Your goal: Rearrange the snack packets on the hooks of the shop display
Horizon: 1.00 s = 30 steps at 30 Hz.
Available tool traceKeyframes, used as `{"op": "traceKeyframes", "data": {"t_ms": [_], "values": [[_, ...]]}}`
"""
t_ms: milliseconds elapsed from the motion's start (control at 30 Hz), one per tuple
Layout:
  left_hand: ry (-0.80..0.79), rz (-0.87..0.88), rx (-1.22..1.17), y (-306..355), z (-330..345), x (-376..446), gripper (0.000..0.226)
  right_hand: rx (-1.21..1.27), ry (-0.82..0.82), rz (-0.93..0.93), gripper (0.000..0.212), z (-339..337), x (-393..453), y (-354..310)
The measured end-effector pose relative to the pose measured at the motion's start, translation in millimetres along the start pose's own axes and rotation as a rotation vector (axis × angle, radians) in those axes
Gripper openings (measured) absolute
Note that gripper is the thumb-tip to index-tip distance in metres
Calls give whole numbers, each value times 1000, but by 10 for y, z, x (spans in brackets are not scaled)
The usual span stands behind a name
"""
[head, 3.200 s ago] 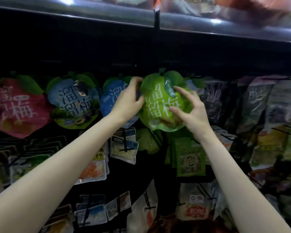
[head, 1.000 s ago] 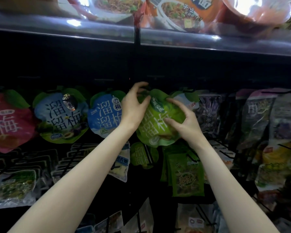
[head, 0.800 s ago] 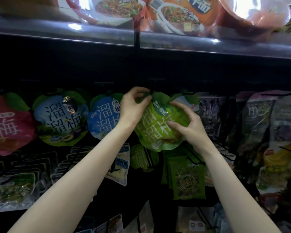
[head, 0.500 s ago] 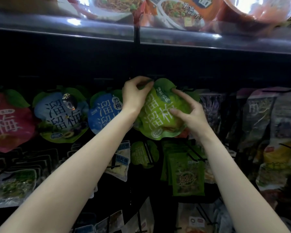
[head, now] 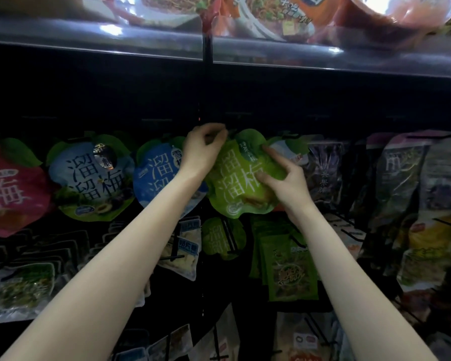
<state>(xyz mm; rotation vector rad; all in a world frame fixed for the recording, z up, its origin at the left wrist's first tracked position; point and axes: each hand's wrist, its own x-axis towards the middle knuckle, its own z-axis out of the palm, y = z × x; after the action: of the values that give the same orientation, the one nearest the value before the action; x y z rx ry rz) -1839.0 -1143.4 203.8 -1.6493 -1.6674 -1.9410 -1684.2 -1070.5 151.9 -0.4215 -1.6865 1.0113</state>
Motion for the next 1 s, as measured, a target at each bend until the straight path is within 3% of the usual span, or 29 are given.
{"op": "traceKeyframes", "data": {"t_ms": [100, 267, 400, 500, 567, 733, 1000], "values": [[-44, 42, 168, -227, -73, -178, 27, -230, 53, -32, 56, 210, 101, 83], [-173, -29, 288, -559, -178, -576, 28, -502, -30, 88, 71, 408, 89, 294], [-383, -98, 340, -768, -142, -900, 34, -348, -51, 201, 48, 308, -340, 774], [-469, -50, 409, -888, 99, -1187, 44, -259, -143, 418, 48, 302, -594, 1253], [-452, -107, 361, -981, 225, -1371, 50, -222, -156, 478, 55, 341, -696, 1511], [-471, -209, 356, -1308, 238, -1637, 60, -183, -146, 425, 63, 425, -681, 1801], [-407, -109, 412, -1668, 394, -1873, 57, -236, -50, 347, 83, 695, -426, 2420]]}}
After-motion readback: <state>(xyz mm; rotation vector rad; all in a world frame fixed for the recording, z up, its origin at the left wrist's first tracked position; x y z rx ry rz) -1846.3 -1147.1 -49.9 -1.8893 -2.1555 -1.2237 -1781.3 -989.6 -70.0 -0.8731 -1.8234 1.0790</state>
